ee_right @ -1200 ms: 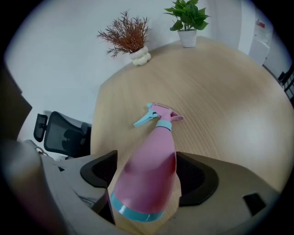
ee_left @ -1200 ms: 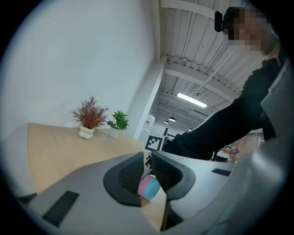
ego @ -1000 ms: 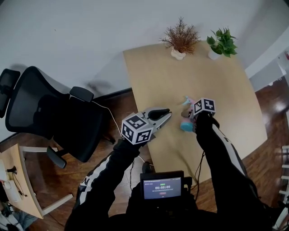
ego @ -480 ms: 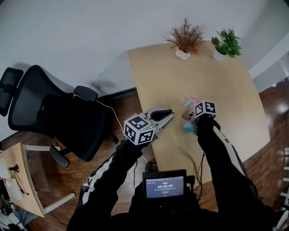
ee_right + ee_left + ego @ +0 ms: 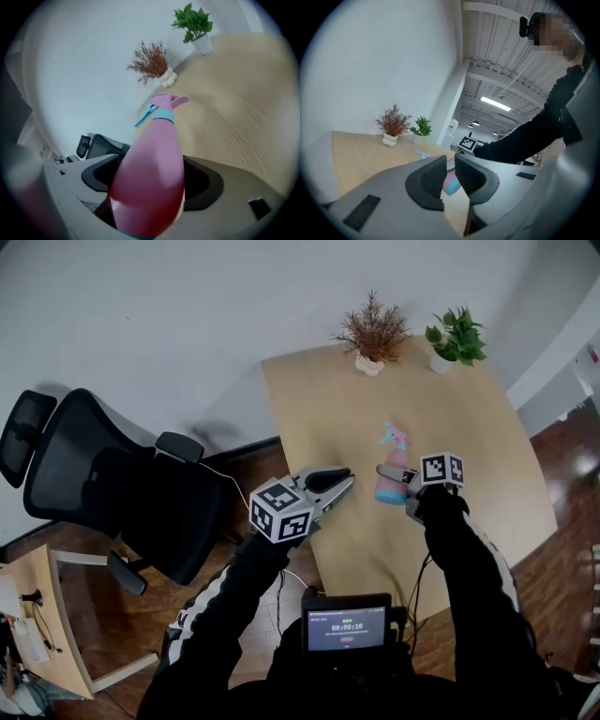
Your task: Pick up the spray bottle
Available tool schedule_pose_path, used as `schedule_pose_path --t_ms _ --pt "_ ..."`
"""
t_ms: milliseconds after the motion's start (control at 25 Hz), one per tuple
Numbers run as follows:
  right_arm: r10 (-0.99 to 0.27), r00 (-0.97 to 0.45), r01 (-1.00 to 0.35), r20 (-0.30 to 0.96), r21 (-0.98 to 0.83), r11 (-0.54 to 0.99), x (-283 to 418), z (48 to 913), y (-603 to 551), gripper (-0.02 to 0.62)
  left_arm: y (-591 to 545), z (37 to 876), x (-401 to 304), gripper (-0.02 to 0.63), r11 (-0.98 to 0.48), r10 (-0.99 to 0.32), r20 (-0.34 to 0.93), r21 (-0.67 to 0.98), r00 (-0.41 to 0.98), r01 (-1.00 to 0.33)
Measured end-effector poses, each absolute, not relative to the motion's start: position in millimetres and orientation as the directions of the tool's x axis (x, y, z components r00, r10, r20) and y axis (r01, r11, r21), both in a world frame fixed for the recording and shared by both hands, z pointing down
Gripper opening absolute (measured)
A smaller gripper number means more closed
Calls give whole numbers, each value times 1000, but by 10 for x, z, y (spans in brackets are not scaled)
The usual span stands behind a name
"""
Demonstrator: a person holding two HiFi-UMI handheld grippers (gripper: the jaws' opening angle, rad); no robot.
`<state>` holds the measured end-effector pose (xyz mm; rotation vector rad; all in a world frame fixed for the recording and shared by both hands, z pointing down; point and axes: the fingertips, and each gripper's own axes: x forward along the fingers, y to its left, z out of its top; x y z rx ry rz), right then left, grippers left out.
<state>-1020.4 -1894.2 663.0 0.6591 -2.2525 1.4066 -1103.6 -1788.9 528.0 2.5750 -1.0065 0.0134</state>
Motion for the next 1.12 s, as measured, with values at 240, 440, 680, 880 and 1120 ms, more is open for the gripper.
schedule_pose_path --t_ms 240,440,680,880,1120 --pt "-363 -881 -466 303 -687 557 -9662 5231 -18874 387 -17627 4676 -10618 67 -690 -661 118 293 741 -662" --pt "-454 -855 -517 251 -491 702 -9032 4501 -18552 387 -17374 4167 -10241 67 -693 -689 82 214 720 -688" --pt "-504 -851 -525 150 -288 801 -8461 3954 -17852 387 -16819 3804 -9681 63 -709 -696 53 105 716 -697" --pt "-565 -821 -571 85 -143 808 -8119 3504 -17444 388 -16477 3468 -9386 63 -701 -711 0 86 703 -708" --pt "-634 -773 -634 36 -105 766 -7770 3400 -16945 388 -16046 3350 -9217 63 -682 -729 1 88 685 -726"
